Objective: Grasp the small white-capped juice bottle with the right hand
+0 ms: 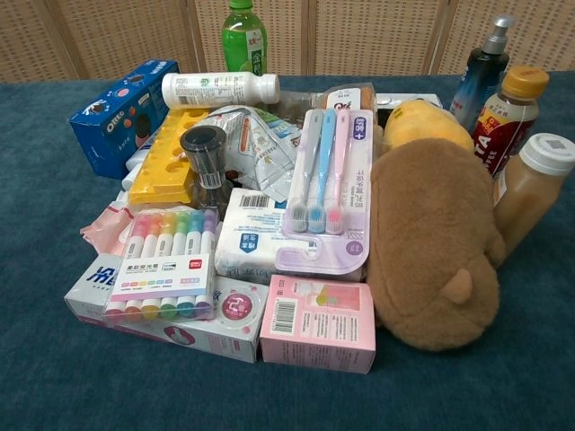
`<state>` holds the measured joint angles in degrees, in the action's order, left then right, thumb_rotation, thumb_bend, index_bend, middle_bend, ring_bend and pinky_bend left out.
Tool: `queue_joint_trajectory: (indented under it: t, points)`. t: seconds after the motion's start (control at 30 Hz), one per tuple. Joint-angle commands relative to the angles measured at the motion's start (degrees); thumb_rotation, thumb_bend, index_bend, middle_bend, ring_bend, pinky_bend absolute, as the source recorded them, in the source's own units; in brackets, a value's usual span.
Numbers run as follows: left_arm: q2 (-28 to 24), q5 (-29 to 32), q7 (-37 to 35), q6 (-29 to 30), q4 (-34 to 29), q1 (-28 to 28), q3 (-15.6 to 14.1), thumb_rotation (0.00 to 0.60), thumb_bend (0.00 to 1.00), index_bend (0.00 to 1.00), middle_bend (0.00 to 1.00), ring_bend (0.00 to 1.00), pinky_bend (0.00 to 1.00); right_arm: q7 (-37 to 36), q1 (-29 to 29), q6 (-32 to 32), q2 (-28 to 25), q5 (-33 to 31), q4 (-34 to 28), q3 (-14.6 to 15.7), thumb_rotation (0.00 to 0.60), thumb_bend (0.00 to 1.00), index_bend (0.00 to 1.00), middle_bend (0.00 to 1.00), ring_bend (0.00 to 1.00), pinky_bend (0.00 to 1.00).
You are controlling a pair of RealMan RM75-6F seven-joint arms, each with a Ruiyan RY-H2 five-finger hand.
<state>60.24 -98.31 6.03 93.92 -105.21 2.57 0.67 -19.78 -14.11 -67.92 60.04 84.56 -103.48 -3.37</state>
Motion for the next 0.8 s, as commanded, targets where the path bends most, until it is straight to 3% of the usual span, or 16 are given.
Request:
queue_joint_trajectory:
  t: [0.03, 0.8]
  points:
    - [-0.19, -0.16, 0.39, 0.02, -0.22, -0.12, -0.12, 0.6, 0.47, 0.08, 0.1, 0.01, 0.0, -3.06, -1.28, 1.13, 2.11, 0.43, 2.94, -0.46, 0.366, 0.01, 0.0, 0.0, 0.0, 0.0]
    - [-1.32, 0.6, -0.82, 1.65, 0.5, -1.98, -0.53, 0.6, 0.47, 0.08, 0.1, 0.02, 0.0, -5.11, -6.25, 6.88, 11.83, -0.52, 9.57, -0.15, 0.366, 0.01, 0.0, 0.0, 0.0, 0.0]
